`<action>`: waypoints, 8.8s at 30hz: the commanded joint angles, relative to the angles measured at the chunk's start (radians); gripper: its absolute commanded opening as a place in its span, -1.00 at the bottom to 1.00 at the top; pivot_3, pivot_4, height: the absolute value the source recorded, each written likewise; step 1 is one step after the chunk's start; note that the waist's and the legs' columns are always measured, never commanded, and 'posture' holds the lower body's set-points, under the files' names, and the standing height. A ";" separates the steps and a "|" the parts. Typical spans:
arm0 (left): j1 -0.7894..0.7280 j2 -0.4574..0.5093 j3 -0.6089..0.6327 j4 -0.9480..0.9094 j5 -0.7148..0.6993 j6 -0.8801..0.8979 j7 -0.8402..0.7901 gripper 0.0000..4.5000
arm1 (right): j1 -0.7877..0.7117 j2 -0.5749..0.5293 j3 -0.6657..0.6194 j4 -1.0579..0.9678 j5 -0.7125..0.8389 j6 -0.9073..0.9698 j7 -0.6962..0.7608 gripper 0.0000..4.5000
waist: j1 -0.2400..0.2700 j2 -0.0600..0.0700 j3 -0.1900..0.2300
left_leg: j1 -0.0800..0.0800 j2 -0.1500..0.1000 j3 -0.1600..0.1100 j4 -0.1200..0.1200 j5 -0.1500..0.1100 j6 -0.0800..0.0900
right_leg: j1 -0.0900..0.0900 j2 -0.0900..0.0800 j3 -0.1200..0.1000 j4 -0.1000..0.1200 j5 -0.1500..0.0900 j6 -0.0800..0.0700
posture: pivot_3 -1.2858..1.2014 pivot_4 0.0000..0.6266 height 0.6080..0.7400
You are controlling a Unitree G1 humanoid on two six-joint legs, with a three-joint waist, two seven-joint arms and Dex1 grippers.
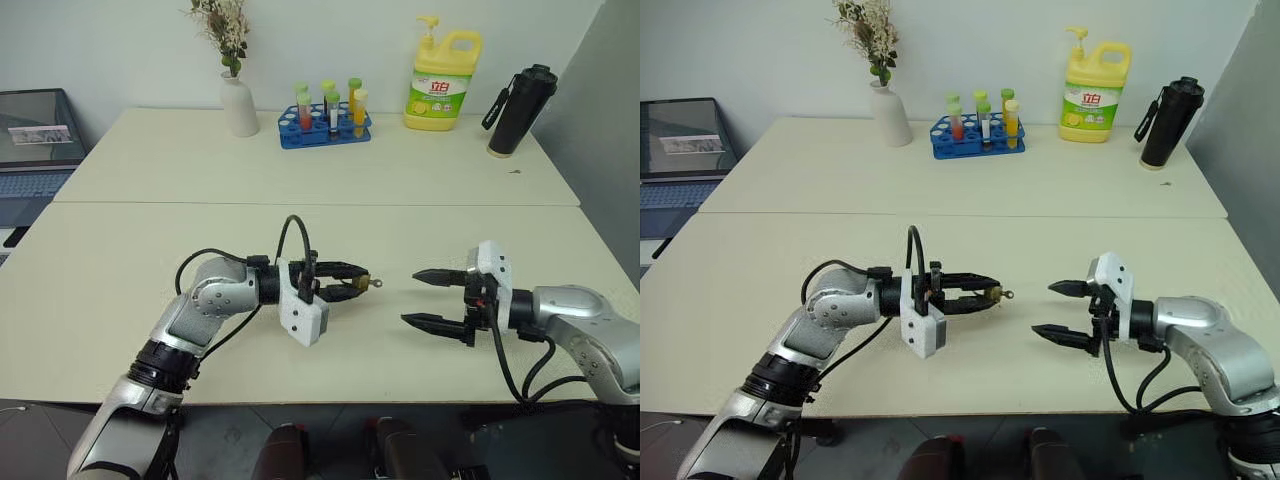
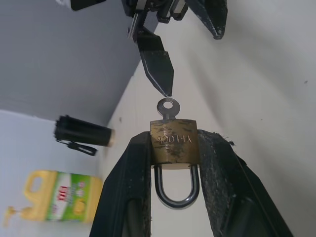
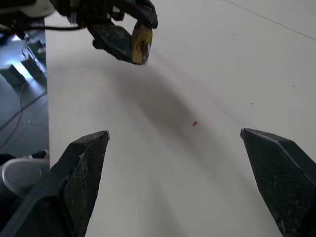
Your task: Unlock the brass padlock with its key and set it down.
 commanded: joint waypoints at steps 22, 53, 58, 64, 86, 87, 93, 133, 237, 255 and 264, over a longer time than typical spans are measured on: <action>-0.017 0.044 0.023 0.039 0.217 -0.167 0.327 -0.57 | -0.177 0.135 0.025 0.073 0.147 0.151 0.000 0.83 | 0.000 0.000 0.000 | 0.000 0.000 0.000 0.000 0.000 0.000 | 0.000 -0.001 -0.002 0.000 0.000 0.000 | 0.03 -0.52 1.00; -0.021 0.058 -0.006 0.047 0.276 -0.188 0.370 -0.57 | -0.347 0.156 -0.041 0.218 0.355 0.568 -0.090 -1.00 | 0.000 0.000 0.000 | 0.000 0.000 0.000 0.000 0.000 0.000 | 0.000 -0.004 -0.002 0.001 0.001 0.000 | 0.03 -0.52 1.00; -0.026 0.059 -0.016 0.055 0.300 -0.203 0.387 -0.57 | -0.409 0.205 -0.109 0.302 0.425 0.745 -0.190 -1.00 | 0.000 0.000 0.000 | -0.001 0.000 -0.001 0.000 0.000 0.000 | 0.000 -0.005 -0.002 0.001 0.001 0.000 | 0.03 -0.52 1.00; -0.024 0.068 -0.026 0.055 0.322 -0.216 0.409 -0.57 | -0.446 0.224 -0.130 0.342 0.447 0.864 -0.235 -1.00 | 0.000 0.000 0.000 | -0.001 0.000 0.000 -0.001 0.000 0.000 | 0.000 -0.006 -0.002 0.001 0.001 0.000 | 0.03 -0.52 1.00; -0.006 0.061 -0.014 0.050 0.260 -0.141 0.431 -0.57 | -0.291 0.040 0.056 0.102 0.196 0.318 0.018 0.95 | -0.005 0.000 0.000 | -0.001 0.000 0.000 -0.001 0.000 0.000 | -0.001 -0.004 -0.002 0.000 0.001 0.000 | 0.03 -0.52 1.00; -0.005 0.060 -0.015 0.048 0.258 -0.139 0.430 -0.57 | -0.288 0.052 0.059 0.098 0.193 0.315 0.005 0.95 | -0.005 0.000 0.000 | -0.001 0.001 -0.001 -0.001 0.000 0.000 | -0.001 -0.004 -0.002 0.000 0.001 0.000 | 0.03 -0.52 1.00; 0.002 0.056 -0.017 0.035 0.244 -0.130 0.427 -0.57 | -0.301 0.149 0.054 0.117 0.190 0.315 -0.071 0.95 | -0.001 0.000 0.000 | -0.001 0.000 -0.001 -0.001 0.000 0.000 | -0.001 -0.004 -0.003 0.001 0.001 0.000 | 0.03 -0.52 1.00; 0.078 0.076 -0.048 -0.036 0.069 -0.058 0.313 0.28 | -0.345 0.221 0.082 0.174 0.128 0.286 -0.070 -0.92 | -0.001 0.000 0.000 | -0.001 0.000 -0.001 -0.001 0.000 0.000 | -0.001 -0.004 -0.003 0.001 0.001 0.000 | 0.03 -0.52 1.00; 0.310 0.230 0.184 -0.381 -0.439 0.647 -0.303 0.09 | -0.361 0.135 0.132 0.256 0.049 0.300 0.012 -0.92 | -0.002 0.001 0.000 | -0.001 0.000 0.000 -0.002 0.000 0.000 | -0.002 -0.004 -0.001 -0.001 0.000 0.000 | 0.03 -0.52 1.00; 0.319 0.194 0.128 -0.332 -0.369 0.490 -0.271 1.00 | -0.409 0.209 0.161 0.425 0.027 0.531 -0.100 -0.92 | -0.003 0.000 0.000 | -0.001 0.001 0.000 -0.002 0.000 0.000 | -0.002 -0.003 -0.002 -0.001 -0.001 0.001 | 0.03 -0.52 1.00; 0.333 0.177 0.118 -0.351 -0.368 0.495 -0.239 1.00 | -0.425 0.186 0.217 0.499 -0.069 0.475 -0.099 -0.33 | -0.004 0.000 0.000 | -0.001 0.000 0.000 -0.002 0.000 0.000 | -0.002 -0.003 -0.002 -0.001 -0.001 0.001 | 0.03 -0.52 1.00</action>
